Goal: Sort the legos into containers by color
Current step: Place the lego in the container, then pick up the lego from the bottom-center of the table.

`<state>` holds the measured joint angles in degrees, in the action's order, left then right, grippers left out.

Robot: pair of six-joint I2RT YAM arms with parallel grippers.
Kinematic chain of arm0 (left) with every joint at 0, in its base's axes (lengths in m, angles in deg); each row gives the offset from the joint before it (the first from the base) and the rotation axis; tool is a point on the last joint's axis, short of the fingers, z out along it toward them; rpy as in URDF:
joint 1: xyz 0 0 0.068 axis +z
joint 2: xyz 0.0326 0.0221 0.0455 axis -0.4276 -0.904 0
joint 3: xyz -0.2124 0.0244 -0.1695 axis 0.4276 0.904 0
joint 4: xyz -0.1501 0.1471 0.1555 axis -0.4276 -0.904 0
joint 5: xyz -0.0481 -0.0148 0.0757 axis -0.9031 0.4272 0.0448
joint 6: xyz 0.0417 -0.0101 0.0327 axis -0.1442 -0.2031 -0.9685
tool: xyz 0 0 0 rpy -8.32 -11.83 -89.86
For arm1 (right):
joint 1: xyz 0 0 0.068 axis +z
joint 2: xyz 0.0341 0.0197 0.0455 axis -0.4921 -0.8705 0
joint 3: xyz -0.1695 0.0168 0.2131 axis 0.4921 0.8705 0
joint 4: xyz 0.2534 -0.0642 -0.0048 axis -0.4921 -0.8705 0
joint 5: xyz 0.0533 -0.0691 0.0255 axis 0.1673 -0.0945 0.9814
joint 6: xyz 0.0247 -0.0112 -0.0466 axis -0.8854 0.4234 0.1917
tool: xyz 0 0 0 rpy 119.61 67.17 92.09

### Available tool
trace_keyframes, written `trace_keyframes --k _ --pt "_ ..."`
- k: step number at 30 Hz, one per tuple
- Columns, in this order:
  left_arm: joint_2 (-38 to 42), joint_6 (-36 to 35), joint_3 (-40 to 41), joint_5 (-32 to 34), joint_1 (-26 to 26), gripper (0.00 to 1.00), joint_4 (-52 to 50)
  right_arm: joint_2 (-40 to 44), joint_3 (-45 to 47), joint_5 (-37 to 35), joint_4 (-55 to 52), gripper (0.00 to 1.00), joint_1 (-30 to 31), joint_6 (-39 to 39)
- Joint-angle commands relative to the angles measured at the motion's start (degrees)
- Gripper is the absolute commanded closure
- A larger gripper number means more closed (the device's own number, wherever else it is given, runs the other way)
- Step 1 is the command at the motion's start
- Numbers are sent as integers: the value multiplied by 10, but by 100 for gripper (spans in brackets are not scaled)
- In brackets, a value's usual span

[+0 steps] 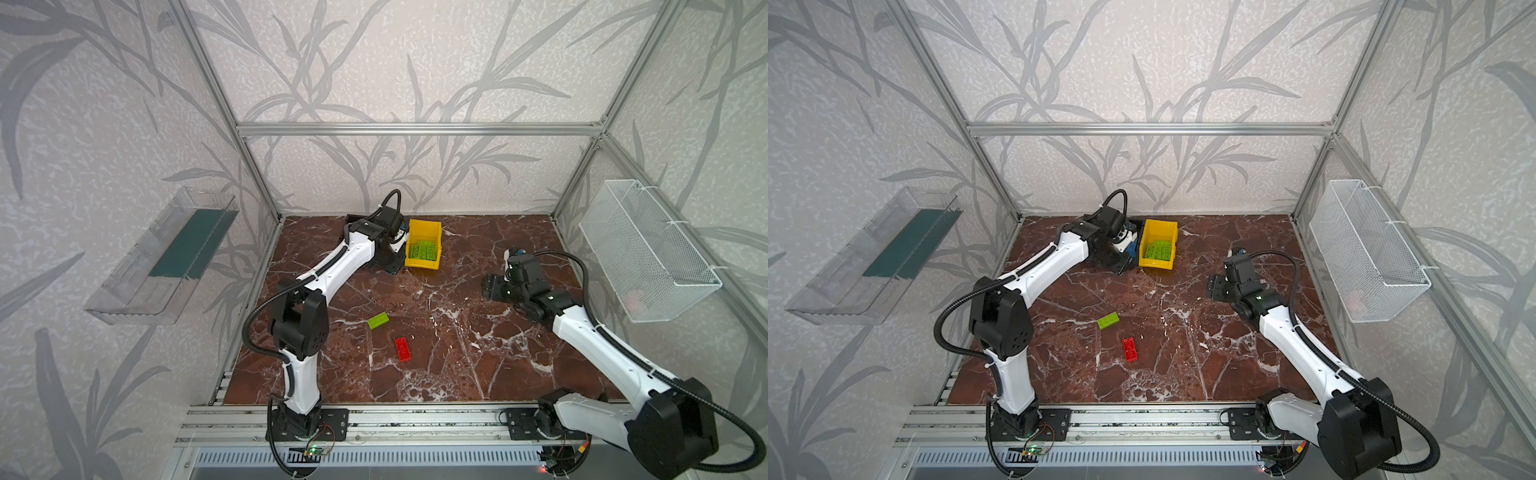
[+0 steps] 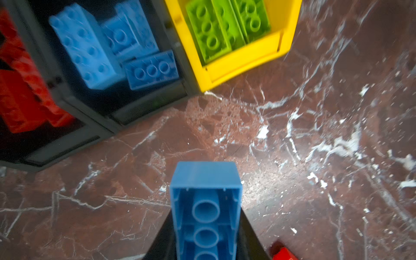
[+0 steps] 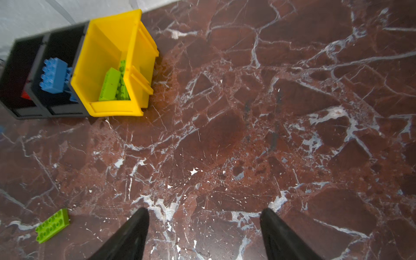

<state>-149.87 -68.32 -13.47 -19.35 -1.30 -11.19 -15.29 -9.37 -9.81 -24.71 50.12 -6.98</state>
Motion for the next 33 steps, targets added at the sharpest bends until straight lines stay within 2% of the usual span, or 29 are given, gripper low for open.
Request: trace_keyframes --k 1,5,10,13,15,20,26,28,33 --pt "-17 24 -51 18 8 81 6 -20 -6 -1 -9 21 16 16" --pt "-105 46 -169 0 34 80 -17 -21 -10 -7 -1 21 40 7" --pt "-245 74 -357 -85 67 76 -89 -19 -13 -34 -18 21 93 -11" --pt "-319 93 -469 -99 78 67 -141 -13 2 -50 -23 21 128 -32" --pt "-338 93 -491 -95 80 54 -144 -16 12 -51 -24 21 144 -48" --pt "-328 94 -477 -100 84 23 -125 -36 17 -54 -23 20 183 -64" --pt "-229 100 -403 -78 86 22 -105 -79 -7 -61 -37 15 258 -66" --pt "-173 106 -335 -73 85 22 -70 -100 -19 -63 -44 15 288 -69" --pt "7 133 -96 -36 86 22 72 -168 -61 -61 -44 13 371 -63"
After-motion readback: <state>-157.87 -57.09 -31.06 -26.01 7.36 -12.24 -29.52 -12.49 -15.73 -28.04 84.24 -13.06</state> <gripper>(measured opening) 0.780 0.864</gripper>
